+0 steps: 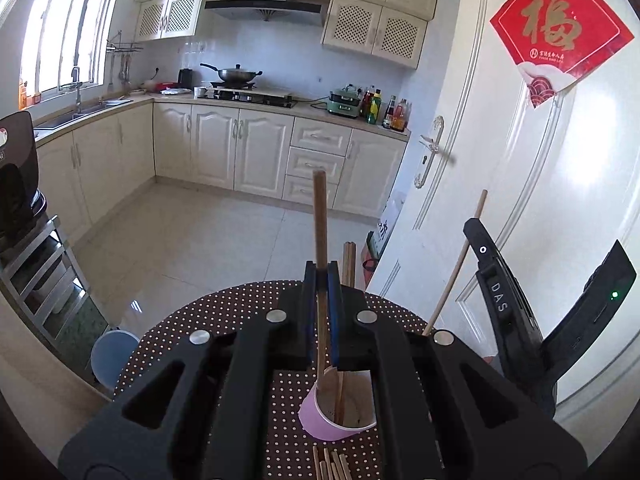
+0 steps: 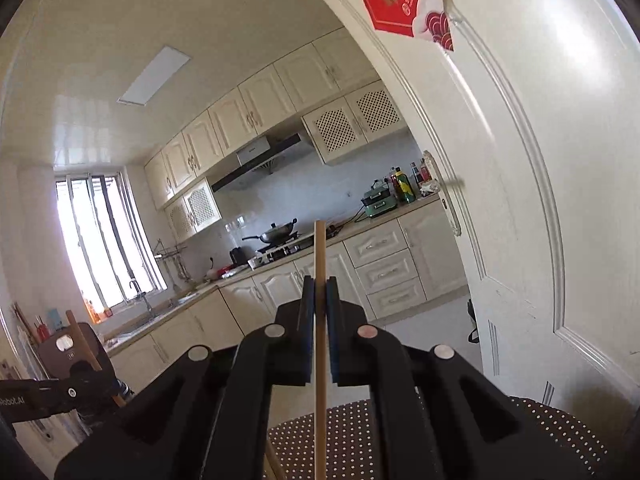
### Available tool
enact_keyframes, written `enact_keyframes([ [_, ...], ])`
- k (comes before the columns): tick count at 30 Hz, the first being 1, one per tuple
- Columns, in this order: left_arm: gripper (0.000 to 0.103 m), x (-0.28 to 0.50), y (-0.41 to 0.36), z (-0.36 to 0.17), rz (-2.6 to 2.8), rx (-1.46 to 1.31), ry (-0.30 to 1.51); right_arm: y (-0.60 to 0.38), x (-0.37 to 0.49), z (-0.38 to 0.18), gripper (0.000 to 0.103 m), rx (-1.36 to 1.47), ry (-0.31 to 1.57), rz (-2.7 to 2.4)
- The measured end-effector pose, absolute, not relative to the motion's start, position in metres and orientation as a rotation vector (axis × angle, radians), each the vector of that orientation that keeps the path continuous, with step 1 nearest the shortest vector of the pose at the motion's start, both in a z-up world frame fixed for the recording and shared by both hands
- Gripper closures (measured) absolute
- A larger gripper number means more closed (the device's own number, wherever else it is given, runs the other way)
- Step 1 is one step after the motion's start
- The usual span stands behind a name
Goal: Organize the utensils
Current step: 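Lower both held chopsticks into the pink cup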
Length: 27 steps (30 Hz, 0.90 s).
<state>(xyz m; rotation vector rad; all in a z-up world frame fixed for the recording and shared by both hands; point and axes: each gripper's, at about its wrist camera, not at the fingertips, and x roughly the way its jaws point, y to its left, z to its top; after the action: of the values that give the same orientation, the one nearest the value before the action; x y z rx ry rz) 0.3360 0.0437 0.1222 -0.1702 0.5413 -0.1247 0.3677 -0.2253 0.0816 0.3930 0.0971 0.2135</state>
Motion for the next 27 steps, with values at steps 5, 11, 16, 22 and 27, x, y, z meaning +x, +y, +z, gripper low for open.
enact_keyframes([
  [5, 0.097, 0.345, 0.039, 0.103, -0.139, -0.165, 0.583, -0.211, 0.372, 0.069, 0.098, 0.334, 0.128, 0.226],
  [11, 0.097, 0.356, 0.032, 0.079, -0.184, -0.15, 0.639, -0.196, 0.375, 0.059, 0.098, 0.262, 0.167, 0.252],
  [16, 0.097, 0.363, 0.033, 0.058, -0.217, -0.159, 0.667, -0.193, 0.377, 0.051, 0.098, 0.222, 0.202, 0.261],
  [22, 0.097, 0.368, 0.03, 0.046, -0.242, -0.154, 0.656, -0.196, 0.385, 0.042, 0.098, 0.252, 0.264, 0.291],
  [27, 0.097, 0.372, 0.025, 0.041, -0.243, -0.147, 0.635, -0.194, 0.386, 0.038, 0.098, 0.251, 0.282, 0.32],
])
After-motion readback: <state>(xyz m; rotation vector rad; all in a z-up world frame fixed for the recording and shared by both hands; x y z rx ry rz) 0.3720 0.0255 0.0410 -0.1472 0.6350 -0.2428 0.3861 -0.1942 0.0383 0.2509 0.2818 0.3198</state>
